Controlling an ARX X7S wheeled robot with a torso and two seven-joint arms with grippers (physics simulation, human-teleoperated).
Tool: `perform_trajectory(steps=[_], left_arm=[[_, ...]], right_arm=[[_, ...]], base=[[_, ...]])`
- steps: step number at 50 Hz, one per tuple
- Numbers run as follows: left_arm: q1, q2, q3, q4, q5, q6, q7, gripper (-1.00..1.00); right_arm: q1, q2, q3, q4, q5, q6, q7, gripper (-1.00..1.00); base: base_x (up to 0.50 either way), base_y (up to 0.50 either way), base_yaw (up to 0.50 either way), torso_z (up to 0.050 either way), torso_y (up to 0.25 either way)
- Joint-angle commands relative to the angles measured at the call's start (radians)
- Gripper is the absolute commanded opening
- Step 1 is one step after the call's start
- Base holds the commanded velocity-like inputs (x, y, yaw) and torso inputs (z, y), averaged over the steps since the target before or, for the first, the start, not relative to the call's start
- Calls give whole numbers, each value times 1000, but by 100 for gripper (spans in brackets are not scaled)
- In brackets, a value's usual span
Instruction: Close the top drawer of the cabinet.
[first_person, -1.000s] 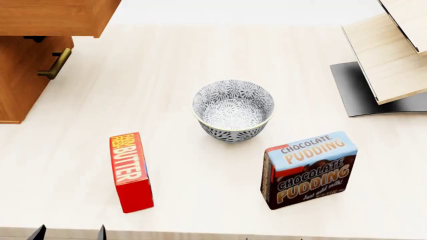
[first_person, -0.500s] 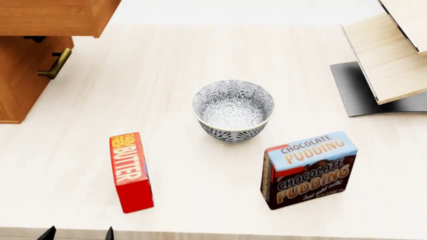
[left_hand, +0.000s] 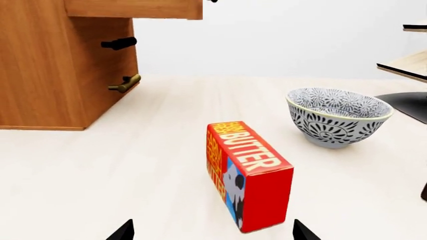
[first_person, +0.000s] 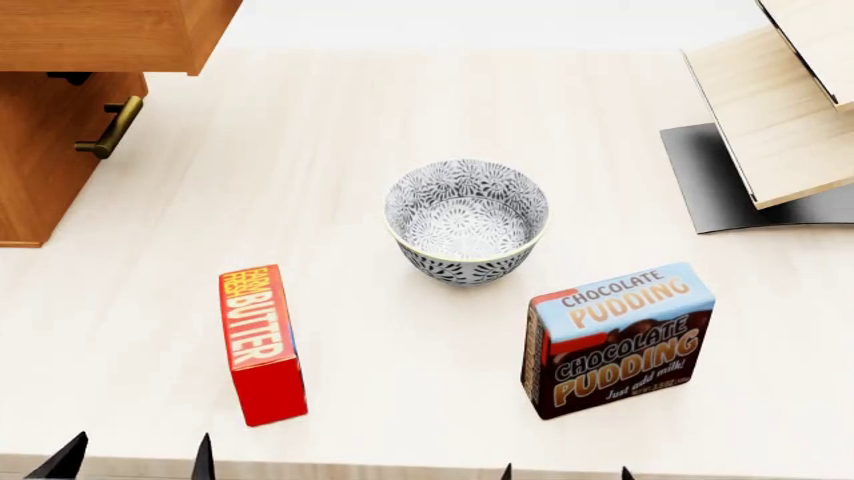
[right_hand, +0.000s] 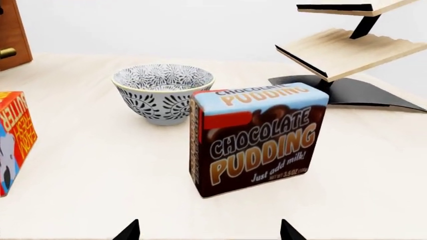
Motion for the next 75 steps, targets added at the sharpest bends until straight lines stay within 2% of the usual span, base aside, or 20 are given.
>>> perform_trajectory(steps=[1,11,31,52,75], left_arm=[[3,-29,0,178,-12,-125,-41,100],[-1,-48,-24,258,-37,-159,-55,100],[35,-76,-2,362,-18,-154,-85,100],[37,-86,7,333,-27,-102,-85,100],[38,-97,19,322,-30,-72,-99,100]], right_arm=[[-5,14,3,-126,8,91,40,100],[-6,25,10,-202,23,121,59,100],[-56,59,-2,-334,12,115,90,100],[-46,71,-21,-305,11,82,107,100],[-28,80,-34,-281,16,81,127,100]], base=[[0,0,0,0,0],[0,0,0,0,0],[0,0,0,0,0],[0,0,0,0,0],[0,0,0,48,0]])
